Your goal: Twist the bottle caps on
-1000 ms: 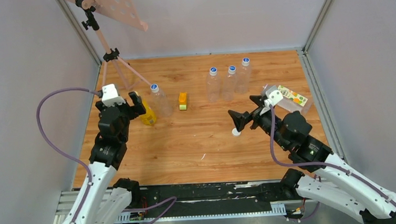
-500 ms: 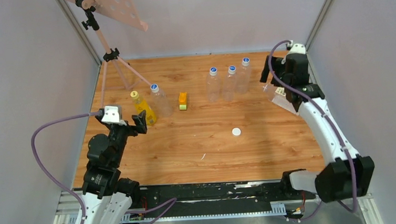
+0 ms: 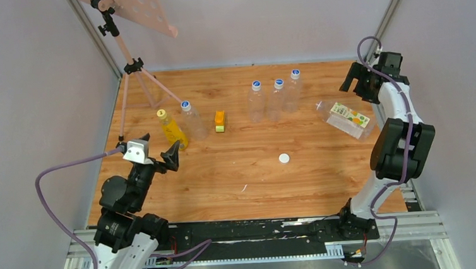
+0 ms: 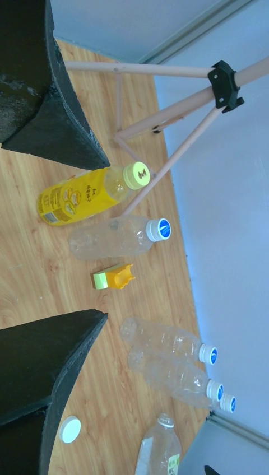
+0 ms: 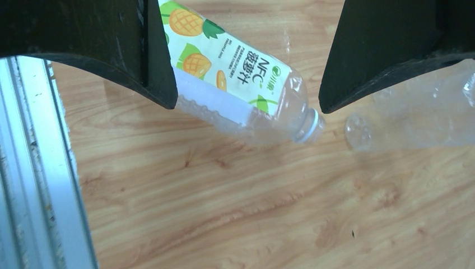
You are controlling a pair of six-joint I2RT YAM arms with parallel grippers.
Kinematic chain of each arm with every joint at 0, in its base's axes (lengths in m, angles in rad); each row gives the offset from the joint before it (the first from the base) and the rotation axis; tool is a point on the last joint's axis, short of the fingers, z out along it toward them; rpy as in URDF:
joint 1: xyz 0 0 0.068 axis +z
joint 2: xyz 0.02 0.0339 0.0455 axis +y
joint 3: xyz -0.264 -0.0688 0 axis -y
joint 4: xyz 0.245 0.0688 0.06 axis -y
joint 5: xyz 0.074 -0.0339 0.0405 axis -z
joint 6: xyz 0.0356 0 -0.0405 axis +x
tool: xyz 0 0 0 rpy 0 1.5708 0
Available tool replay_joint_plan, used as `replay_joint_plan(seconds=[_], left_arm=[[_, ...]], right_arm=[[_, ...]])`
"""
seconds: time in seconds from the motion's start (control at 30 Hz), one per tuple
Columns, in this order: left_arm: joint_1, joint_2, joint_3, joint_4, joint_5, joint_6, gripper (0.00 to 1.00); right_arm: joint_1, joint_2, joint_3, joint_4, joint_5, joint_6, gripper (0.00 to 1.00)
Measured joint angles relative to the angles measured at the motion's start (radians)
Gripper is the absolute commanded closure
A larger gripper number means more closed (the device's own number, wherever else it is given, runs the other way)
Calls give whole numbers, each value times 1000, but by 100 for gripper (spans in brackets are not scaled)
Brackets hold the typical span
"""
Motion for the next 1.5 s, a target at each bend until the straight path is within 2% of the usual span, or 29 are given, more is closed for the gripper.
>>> replay_joint_plan(seconds=[0.33, 0.57, 0.73, 1.0, 1.2, 1.5], left_arm=[[-25, -44, -5, 0, 7, 1, 0], [-40, -54, -5, -10, 18, 1, 0], [-47, -55, -5, -27, 23, 0, 0], [-53, -55, -5, -34, 35, 1, 0], [-53, -39, -4, -51, 37, 1, 0], [-53, 2, -3, -54, 47, 1, 0]], right_arm=[[-41, 37, -51, -110, -169, -66, 6], [-29, -67, -170, -120, -210, -53, 7], [50, -135, -230, -176, -204, -34, 7], [205, -149, -206, -284, 23, -40, 0], [202, -85, -125, -311, 159, 2, 0], [198, 27, -32, -303, 270, 125, 0]])
